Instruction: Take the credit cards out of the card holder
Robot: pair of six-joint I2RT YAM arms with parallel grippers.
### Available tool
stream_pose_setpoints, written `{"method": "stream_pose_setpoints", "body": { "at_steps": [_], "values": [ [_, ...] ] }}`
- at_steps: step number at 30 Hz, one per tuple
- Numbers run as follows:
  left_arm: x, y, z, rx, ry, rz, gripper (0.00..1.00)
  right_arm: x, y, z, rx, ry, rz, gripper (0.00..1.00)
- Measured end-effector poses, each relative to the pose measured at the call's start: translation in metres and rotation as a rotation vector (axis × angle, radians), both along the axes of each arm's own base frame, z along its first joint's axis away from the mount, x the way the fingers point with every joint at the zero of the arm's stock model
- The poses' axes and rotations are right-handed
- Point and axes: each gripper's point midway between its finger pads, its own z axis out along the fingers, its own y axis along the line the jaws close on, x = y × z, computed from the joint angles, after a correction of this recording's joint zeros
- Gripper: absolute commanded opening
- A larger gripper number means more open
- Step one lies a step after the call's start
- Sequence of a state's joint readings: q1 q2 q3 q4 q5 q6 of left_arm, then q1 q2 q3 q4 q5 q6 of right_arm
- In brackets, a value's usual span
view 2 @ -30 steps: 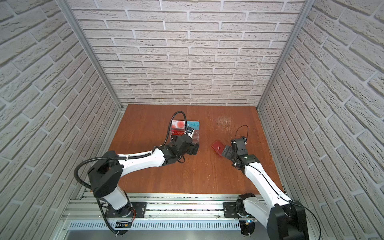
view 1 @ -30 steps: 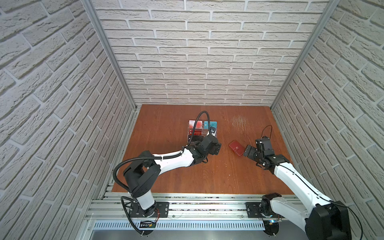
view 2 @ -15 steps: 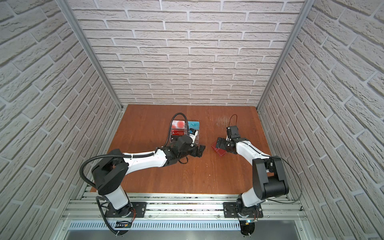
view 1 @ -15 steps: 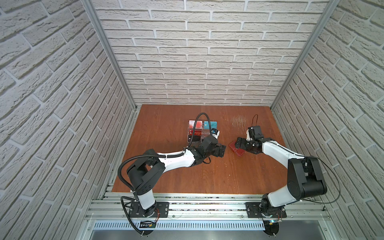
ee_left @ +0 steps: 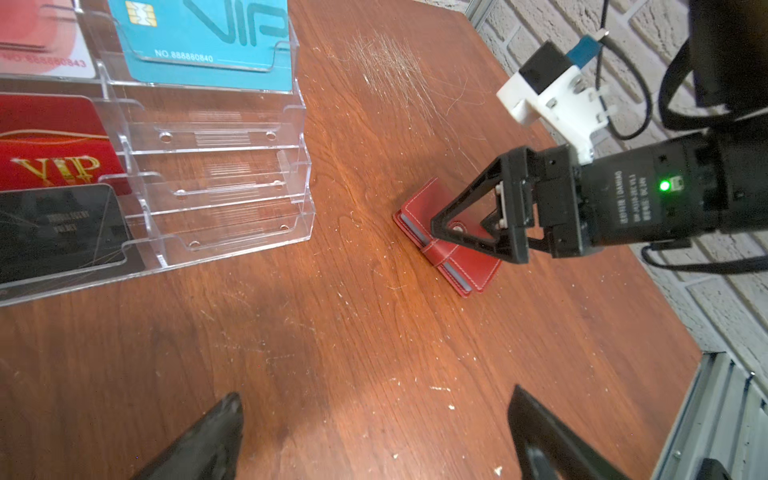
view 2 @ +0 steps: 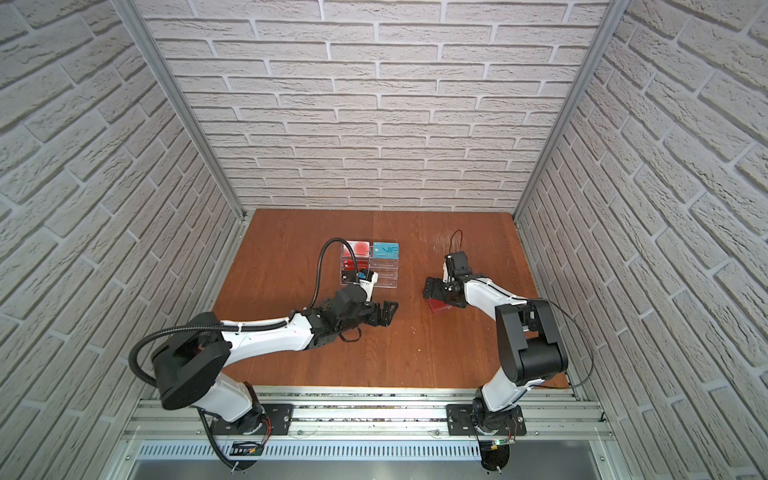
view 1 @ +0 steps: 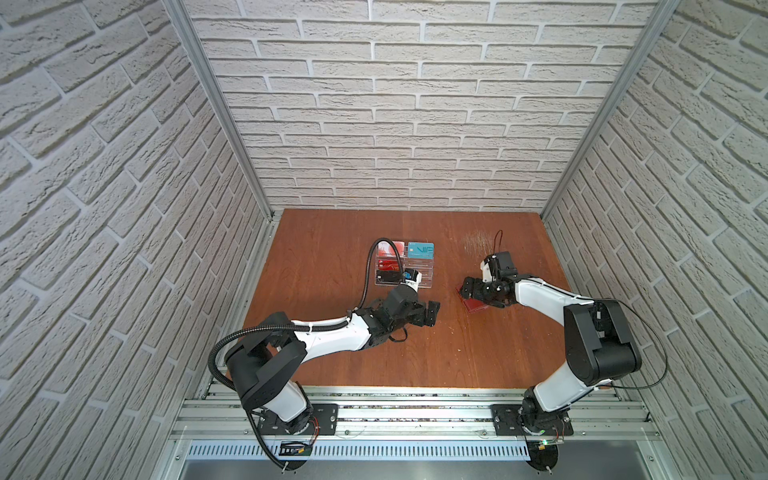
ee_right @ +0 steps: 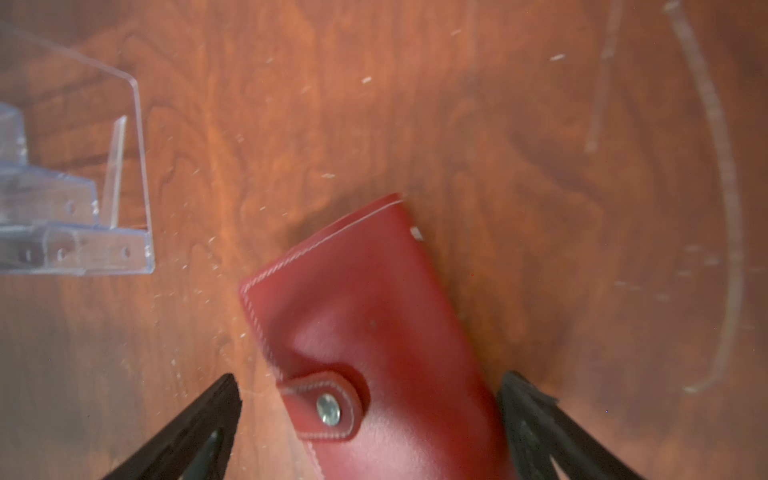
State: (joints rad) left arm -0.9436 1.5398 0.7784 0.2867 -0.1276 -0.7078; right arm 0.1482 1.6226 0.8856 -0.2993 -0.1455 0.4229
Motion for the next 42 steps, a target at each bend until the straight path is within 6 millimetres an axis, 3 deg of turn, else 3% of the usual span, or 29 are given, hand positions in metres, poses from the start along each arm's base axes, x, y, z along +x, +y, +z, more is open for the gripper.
{"method": "stream_pose_setpoints", "body": {
  "at_steps": [6, 11, 17, 20, 24, 31, 42],
  "values": [
    [-0.001, 0.004, -0.002, -0.016, 0.016, 0.017, 0.98, -0.014, 0.025, -0.005, 0.038, 0.024, 0.061, 0.97],
    [0.002, 0.004, 0.001, -0.031, 0.020, 0.018, 0.98, -0.011, 0.020, 0.001, 0.076, 0.015, 0.043, 0.97],
    [0.021, 0.003, 0.010, -0.063, 0.026, 0.026, 0.98, 0.018, -0.007, 0.016, 0.086, -0.020, -0.050, 0.91],
    [0.028, 0.001, 0.011, -0.074, 0.035, 0.023, 0.98, 0.037, -0.006, 0.019, 0.090, -0.036, -0.051, 0.89],
    [0.030, 0.002, 0.011, -0.080, 0.045, 0.017, 0.98, 0.043, -0.002, 0.008, 0.089, -0.010, -0.042, 0.86],
    [0.027, 0.002, 0.010, -0.092, 0.061, 0.013, 0.98, 0.031, 0.013, -0.005, 0.075, 0.032, -0.001, 0.86],
    [0.011, 0.022, 0.006, -0.099, 0.079, 0.035, 0.98, -0.003, 0.071, -0.005, 0.075, 0.042, 0.118, 0.83]
  ]
}}
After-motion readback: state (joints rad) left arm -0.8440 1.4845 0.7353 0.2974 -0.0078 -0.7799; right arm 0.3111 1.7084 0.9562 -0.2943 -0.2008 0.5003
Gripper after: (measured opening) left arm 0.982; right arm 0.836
